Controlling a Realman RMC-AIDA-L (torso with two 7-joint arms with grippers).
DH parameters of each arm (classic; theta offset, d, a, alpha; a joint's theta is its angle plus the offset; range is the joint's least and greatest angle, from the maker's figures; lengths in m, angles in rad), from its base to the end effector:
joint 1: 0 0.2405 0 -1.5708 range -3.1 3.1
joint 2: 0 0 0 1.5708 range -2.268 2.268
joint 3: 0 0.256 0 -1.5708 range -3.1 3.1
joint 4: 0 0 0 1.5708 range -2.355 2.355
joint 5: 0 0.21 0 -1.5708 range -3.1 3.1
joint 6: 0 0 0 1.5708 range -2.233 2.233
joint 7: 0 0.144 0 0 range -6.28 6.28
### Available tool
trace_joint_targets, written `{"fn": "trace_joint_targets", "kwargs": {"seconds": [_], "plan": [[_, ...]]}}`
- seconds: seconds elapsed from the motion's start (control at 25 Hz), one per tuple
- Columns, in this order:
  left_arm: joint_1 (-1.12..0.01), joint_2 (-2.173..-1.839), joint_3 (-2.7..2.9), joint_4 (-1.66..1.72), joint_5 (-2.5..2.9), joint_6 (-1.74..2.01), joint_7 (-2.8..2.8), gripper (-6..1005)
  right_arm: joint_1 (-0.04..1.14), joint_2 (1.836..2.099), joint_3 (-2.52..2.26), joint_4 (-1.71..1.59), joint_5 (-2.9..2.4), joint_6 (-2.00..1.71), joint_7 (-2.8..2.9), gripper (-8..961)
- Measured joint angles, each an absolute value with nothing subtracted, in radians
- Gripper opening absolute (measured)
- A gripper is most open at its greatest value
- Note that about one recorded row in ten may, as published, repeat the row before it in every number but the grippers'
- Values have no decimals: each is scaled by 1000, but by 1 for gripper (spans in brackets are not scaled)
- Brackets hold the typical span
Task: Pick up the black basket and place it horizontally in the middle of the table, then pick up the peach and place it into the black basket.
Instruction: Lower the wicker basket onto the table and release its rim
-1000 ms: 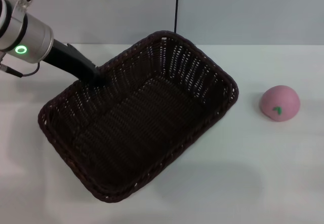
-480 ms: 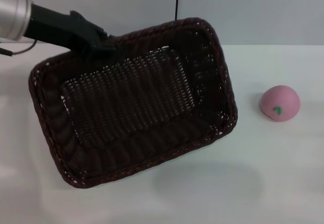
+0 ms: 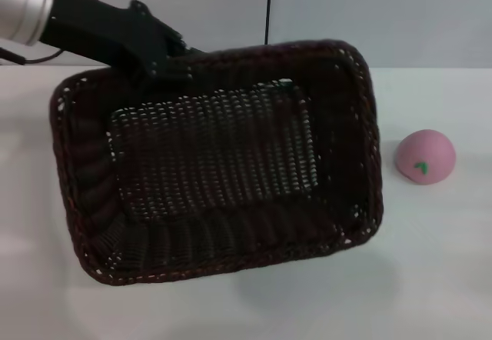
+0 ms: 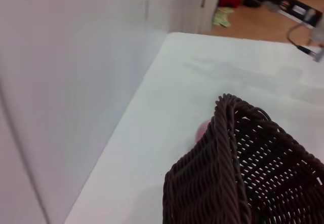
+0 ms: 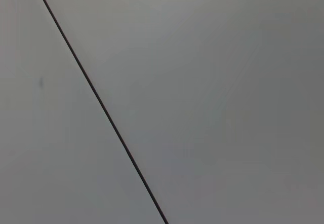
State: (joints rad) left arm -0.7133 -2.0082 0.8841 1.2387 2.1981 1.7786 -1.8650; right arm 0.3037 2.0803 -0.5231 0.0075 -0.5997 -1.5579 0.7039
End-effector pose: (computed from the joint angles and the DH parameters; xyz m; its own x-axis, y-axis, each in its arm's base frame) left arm -0.1501 0.3723 0.0765 0.9743 0.1895 0.1221 0.2095 -0.9610 -0.1803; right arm 0.3803 0.2543 0.0651 0.2765 0.3682 -0.8877 -0.9596 0.0557 -0.2758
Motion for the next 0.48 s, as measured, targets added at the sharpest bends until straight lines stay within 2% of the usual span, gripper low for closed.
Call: {"fn": "trace_joint_targets", "kwargs": {"seconds": [0.2, 0.24, 0.48], "plan": [[-760, -2027, 934, 1205, 2241, 1773, -1780, 204, 300, 2081, -523, 19, -600, -1564, 704, 477], [-787, -2041, 946, 1168, 2277, 1768, -1747, 204, 296, 2081, -523, 19, -600, -1566, 704, 477], [-833, -2057, 951, 1111, 2302, 1752, -1705, 204, 294, 2082, -523, 27, -603, -1566, 704, 478]]}}
